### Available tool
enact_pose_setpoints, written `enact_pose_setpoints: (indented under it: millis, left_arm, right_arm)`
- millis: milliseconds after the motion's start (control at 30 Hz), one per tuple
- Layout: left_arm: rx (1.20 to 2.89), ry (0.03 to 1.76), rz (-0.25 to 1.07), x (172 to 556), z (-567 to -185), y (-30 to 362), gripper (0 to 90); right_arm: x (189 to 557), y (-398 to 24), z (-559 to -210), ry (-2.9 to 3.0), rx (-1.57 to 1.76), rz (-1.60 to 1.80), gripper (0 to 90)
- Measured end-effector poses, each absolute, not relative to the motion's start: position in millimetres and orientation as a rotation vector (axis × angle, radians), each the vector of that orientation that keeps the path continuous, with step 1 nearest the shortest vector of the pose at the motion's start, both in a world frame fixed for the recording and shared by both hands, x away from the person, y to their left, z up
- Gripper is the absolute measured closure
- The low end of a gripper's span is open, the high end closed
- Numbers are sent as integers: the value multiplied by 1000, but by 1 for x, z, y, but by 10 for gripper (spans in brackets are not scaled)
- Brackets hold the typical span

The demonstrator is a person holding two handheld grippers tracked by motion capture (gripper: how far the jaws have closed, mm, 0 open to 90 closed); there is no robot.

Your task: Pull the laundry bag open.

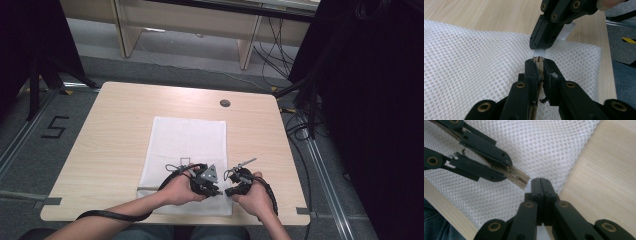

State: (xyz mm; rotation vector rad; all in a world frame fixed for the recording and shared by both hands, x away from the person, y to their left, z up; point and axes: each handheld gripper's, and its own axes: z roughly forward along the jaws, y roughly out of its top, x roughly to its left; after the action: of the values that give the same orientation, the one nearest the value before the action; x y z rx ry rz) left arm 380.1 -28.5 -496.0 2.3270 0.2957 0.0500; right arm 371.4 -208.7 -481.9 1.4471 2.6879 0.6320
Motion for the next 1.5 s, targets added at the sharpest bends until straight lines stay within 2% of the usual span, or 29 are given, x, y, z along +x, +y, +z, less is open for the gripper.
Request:
enact_pose_setpoints:
  millis: [1500]
  left_arm:
    - [2355,264,82,376,-489,-11,821]
  right_arm:
    - [371,-210,-482,2688,1440,635,900]
